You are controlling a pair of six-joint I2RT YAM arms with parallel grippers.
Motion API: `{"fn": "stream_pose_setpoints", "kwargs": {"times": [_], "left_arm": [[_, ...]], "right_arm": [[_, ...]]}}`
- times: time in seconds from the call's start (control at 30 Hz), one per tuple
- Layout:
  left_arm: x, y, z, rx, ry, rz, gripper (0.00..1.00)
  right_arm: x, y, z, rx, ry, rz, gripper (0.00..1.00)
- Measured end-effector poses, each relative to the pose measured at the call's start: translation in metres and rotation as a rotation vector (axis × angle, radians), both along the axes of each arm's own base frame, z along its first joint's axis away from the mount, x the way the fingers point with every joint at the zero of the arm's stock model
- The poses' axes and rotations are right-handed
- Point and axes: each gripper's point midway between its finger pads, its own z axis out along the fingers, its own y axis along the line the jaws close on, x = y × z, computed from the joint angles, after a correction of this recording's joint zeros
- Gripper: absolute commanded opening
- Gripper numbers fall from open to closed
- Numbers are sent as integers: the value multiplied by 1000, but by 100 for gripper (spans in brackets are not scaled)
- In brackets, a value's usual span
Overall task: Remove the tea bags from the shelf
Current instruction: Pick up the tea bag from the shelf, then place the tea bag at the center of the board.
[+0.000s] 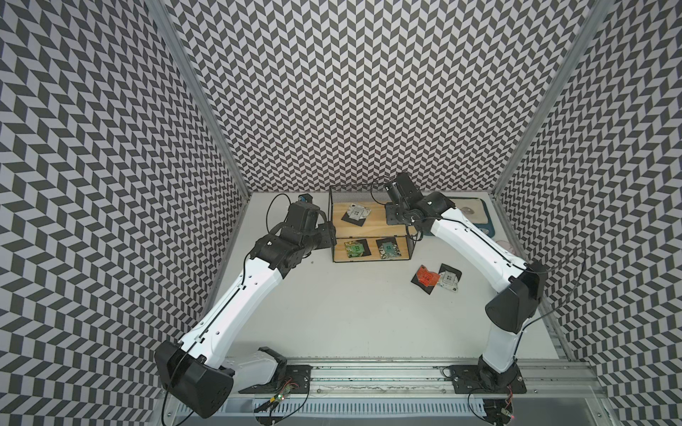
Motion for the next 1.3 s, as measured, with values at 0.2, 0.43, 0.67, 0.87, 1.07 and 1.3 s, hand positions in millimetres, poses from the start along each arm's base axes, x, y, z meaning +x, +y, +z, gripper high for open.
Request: {"fn": "stream_pose_setpoints", "kwargs": {"times": [0.2,0.43,0.67,0.87,1.07,1.3], "left_arm": [[0,0,-1,1,2,-1,69],[3,-2,-7,11,18,-5,69],[14,-6,-24,46,57,-13,66],[31,-4,-35,60,88,-2,63],[37,5,-41,62,103,17,62],[39,6,-41,58,102,18,62]], "right_arm": [[-15,-24,36,38,-86,-49,22],[-34,-95,58,95,-153,-195,22],[-49,-160,5,129,-64,-345,23],[-65,-175,-60,125,87,-380,23],[-78,-181,-106,154,190,-388,23],[-78,-178,-138,179,282,-383,23]]}}
